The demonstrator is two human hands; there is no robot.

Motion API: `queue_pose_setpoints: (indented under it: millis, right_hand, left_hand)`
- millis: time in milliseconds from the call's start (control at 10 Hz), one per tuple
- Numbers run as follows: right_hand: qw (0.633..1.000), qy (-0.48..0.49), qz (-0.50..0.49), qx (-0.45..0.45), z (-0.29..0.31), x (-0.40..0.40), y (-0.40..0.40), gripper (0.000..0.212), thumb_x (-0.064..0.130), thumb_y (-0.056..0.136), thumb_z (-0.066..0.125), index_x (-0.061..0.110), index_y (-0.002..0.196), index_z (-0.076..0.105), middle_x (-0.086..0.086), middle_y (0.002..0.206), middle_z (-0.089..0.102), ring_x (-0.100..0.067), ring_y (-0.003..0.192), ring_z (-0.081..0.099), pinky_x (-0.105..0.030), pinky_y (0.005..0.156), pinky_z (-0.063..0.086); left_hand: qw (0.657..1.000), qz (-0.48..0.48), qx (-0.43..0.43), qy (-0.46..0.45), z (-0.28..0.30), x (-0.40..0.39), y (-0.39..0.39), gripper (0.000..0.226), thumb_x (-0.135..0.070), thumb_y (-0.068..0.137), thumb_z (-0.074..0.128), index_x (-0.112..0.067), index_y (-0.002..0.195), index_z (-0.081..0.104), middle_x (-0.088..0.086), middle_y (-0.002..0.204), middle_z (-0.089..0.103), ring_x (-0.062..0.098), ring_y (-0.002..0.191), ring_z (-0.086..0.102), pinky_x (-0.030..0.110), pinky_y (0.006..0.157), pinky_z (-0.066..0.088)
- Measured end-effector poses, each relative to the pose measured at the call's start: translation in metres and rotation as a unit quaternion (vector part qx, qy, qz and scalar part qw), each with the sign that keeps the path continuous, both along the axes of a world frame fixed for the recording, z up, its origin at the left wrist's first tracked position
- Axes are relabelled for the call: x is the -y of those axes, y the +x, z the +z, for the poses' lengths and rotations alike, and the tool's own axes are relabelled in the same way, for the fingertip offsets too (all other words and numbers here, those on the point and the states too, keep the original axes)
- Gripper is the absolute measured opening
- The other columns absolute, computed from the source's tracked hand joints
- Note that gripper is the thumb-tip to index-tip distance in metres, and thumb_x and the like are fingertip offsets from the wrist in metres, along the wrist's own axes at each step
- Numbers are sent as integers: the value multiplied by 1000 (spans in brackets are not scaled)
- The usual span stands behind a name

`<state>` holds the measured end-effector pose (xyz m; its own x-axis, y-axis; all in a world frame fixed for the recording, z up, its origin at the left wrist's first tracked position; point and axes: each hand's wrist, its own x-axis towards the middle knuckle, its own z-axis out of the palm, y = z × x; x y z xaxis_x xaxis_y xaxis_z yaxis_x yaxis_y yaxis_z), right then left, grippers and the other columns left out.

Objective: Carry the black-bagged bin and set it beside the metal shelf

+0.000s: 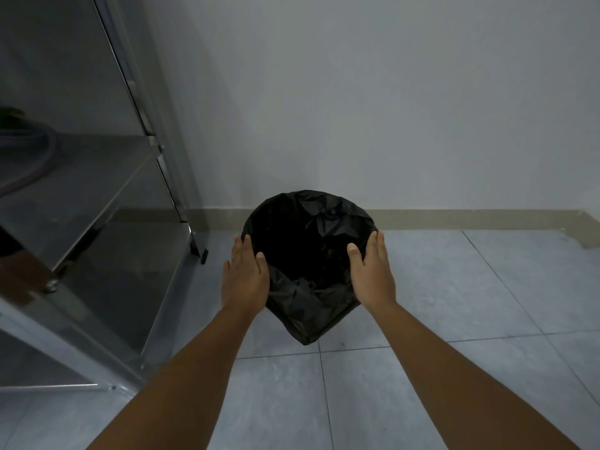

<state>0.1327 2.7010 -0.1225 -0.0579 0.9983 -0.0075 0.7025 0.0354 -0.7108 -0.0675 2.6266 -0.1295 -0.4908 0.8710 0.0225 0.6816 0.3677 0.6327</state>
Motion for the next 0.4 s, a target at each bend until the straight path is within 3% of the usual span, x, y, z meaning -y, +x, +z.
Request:
queue_pose_setpoints:
  millis: [300, 400]
  right_hand:
    - [999, -35, 17, 13, 20, 27, 16, 70, 55, 97, 26, 21, 155, 5, 6, 165, 1, -15, 151, 7, -44, 119, 20]
    - [995, -55, 47, 65, 41, 48, 29, 70, 54, 98, 26, 19, 155, 6, 2, 165, 1, -16, 152, 4, -44, 121, 18]
  left_hand:
    - [988, -37, -76, -126, 30, 12, -3, 63, -44, 100, 13, -14, 154, -1, 5, 163, -9, 20, 151, -2, 47, 122, -4]
    - [979, -71, -117, -150, 55, 32, 7, 64, -43, 100, 11, -12, 154, -4, 7, 163, -10, 22, 151, -5, 47, 121, -4]
